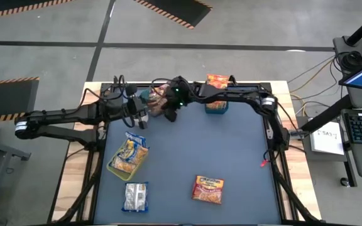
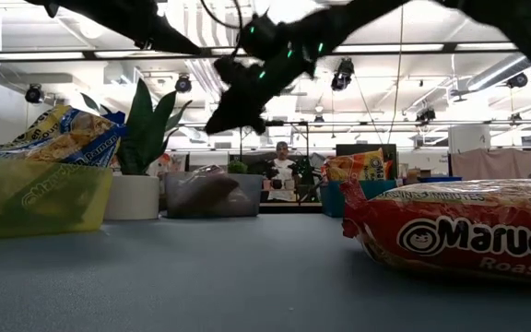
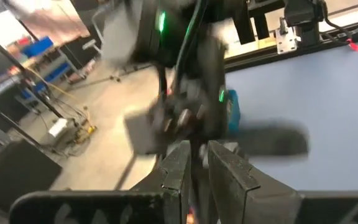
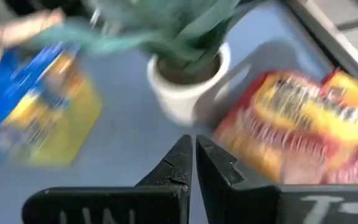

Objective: Sort Maruchan noodles
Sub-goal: Put the blue noodle pack into the yellow bin

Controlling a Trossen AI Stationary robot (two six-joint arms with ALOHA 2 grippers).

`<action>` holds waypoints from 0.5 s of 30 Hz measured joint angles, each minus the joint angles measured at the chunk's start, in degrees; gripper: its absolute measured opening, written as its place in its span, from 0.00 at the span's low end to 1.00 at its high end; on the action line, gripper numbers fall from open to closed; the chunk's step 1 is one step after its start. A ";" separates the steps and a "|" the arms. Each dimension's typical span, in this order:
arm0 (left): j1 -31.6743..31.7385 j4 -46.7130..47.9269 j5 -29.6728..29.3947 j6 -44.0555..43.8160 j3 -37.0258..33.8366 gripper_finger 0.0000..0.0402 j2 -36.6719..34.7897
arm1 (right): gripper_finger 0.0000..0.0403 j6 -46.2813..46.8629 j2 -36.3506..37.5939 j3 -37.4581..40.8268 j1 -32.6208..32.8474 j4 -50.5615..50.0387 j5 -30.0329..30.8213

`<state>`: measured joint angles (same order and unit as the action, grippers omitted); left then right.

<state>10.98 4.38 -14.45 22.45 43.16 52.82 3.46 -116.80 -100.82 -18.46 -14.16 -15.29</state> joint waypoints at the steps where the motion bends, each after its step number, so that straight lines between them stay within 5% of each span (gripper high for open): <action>1: -0.14 0.43 0.00 -1.17 0.00 0.10 0.00 | 0.03 -1.23 1.53 0.02 0.61 -3.95 -0.08; 7: -1.22 0.94 0.04 -4.89 0.00 0.10 0.00 | 0.03 -5.02 10.71 3.82 5.93 -24.83 -0.58; 11: -1.59 0.59 2.12 -7.50 0.00 0.10 0.00 | 0.03 -2.77 16.77 10.52 10.17 -28.83 -3.82; 15: -1.63 -1.89 10.44 -11.75 0.00 0.10 0.18 | 0.03 2.46 21.18 17.49 15.55 -29.02 -4.34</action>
<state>9.34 2.49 -4.02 10.69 43.16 53.00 5.91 -95.62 -83.32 -2.91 -43.18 -19.62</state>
